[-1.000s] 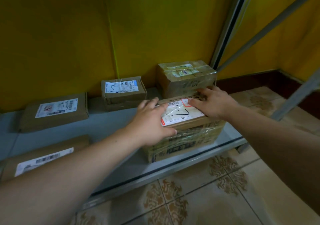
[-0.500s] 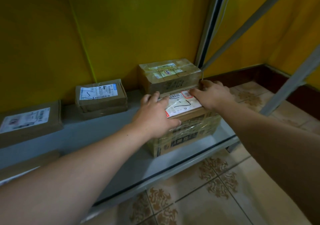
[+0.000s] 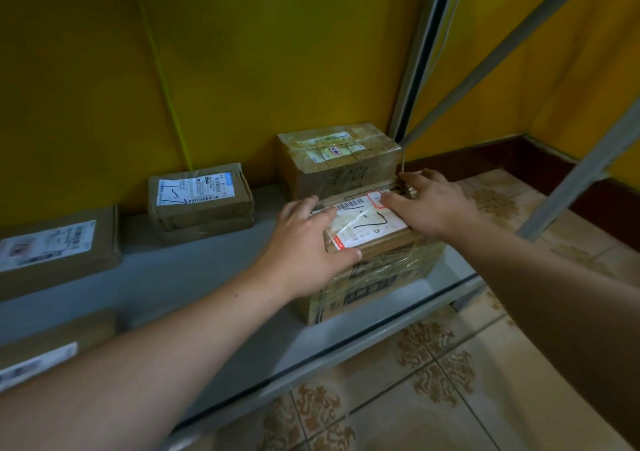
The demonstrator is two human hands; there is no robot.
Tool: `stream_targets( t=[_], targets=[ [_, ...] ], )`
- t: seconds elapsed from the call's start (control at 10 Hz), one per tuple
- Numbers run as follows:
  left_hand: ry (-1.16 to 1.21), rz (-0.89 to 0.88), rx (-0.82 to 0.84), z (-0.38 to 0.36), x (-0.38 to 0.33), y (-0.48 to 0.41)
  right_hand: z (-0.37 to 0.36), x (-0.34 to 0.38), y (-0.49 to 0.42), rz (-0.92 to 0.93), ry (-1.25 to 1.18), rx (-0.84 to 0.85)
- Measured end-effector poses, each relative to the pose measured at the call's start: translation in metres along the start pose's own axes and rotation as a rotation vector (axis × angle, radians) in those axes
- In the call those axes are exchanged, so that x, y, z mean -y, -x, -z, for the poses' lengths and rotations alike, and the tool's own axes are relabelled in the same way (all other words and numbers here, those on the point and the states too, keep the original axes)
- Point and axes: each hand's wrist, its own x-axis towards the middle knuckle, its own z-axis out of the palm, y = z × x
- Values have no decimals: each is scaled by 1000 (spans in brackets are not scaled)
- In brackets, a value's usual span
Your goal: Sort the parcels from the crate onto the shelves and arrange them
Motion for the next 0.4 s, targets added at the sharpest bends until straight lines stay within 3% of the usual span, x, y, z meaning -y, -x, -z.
stream_targets(
  t=[0.4],
  targets=[
    [-35, 4, 121, 26, 11, -4, 9, 19, 2, 63, 94, 22]
  ],
)
